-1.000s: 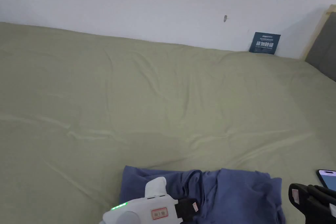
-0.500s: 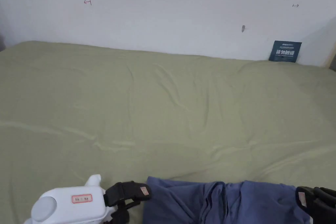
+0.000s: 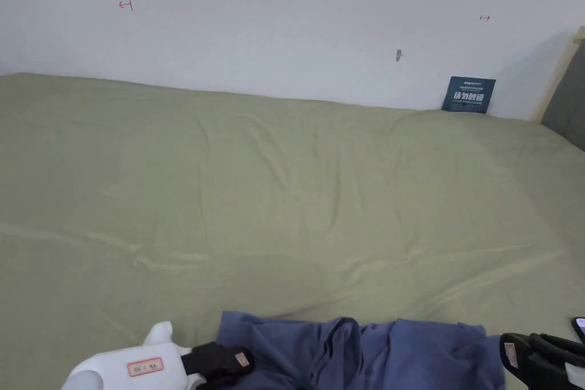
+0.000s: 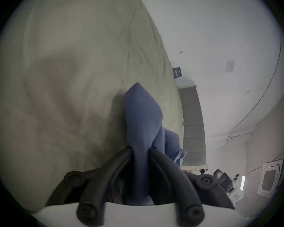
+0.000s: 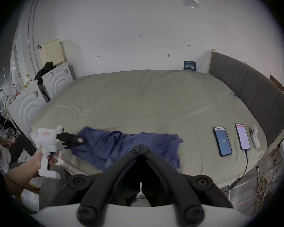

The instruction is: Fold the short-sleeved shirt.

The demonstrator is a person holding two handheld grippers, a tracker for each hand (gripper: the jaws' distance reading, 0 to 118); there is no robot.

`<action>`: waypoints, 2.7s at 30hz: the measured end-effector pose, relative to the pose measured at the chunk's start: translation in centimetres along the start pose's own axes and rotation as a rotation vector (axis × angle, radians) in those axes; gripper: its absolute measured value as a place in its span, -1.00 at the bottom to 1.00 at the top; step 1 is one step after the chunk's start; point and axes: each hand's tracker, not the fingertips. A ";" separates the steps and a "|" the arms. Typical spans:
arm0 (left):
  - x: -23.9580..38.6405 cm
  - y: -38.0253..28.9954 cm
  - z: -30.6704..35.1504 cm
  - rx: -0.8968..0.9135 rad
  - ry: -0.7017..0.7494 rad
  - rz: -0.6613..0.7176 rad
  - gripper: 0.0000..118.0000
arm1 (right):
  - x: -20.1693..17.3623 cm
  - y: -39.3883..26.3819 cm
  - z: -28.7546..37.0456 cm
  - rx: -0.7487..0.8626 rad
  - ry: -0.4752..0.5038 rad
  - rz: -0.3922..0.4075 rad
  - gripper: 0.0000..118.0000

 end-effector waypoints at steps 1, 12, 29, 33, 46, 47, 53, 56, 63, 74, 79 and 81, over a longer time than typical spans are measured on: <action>0.4 0.5 1.1 0.019 -0.006 -0.001 -0.82 | 0.1 0.0 -0.2 -0.006 -0.002 0.003 -1.00; 9.5 6.3 17.1 0.272 0.430 -0.370 -0.82 | -0.7 0.3 -3.5 -0.032 0.059 0.011 -1.00; 13.6 -1.9 -6.2 -0.257 0.438 -0.605 0.30 | 0.0 -0.1 -2.6 -0.039 0.031 -0.010 -1.00; 12.3 -2.2 -5.7 -0.277 0.341 -0.552 0.56 | 0.4 0.0 -2.5 -0.034 0.014 -0.019 -1.00; 4.8 -0.6 -2.7 -0.128 0.031 -0.306 -0.71 | -0.9 -0.2 -3.2 -0.050 0.046 -0.009 -1.00; 4.3 -1.3 -3.8 -0.170 0.065 -0.324 -0.72 | -1.0 -0.2 -3.3 -0.049 0.049 -0.012 -1.00; 0.3 -5.3 -7.9 -0.215 -0.002 -0.162 -0.96 | -1.7 0.1 -3.8 -0.043 0.067 -0.012 -1.00; 1.8 -5.2 -7.0 -0.198 0.033 -0.210 -0.96 | -2.3 0.6 -5.0 -0.045 0.100 -0.016 -1.00; 7.4 -0.4 5.7 -0.045 -0.002 -0.295 -0.95 | -5.1 1.8 -12.8 -0.078 0.511 -0.145 -1.00; -0.2 7.5 11.5 0.067 0.130 -0.194 -0.61 | -8.9 -5.9 -30.9 -0.588 0.761 -0.389 -1.00; -1.4 6.8 8.4 -0.004 0.020 -0.117 0.69 | -6.7 -7.0 -30.3 -0.488 0.886 -0.504 -1.00; -1.3 6.3 6.5 -0.042 -0.003 -0.106 0.69 | -6.6 -6.9 -30.5 -0.493 0.896 -0.508 -1.00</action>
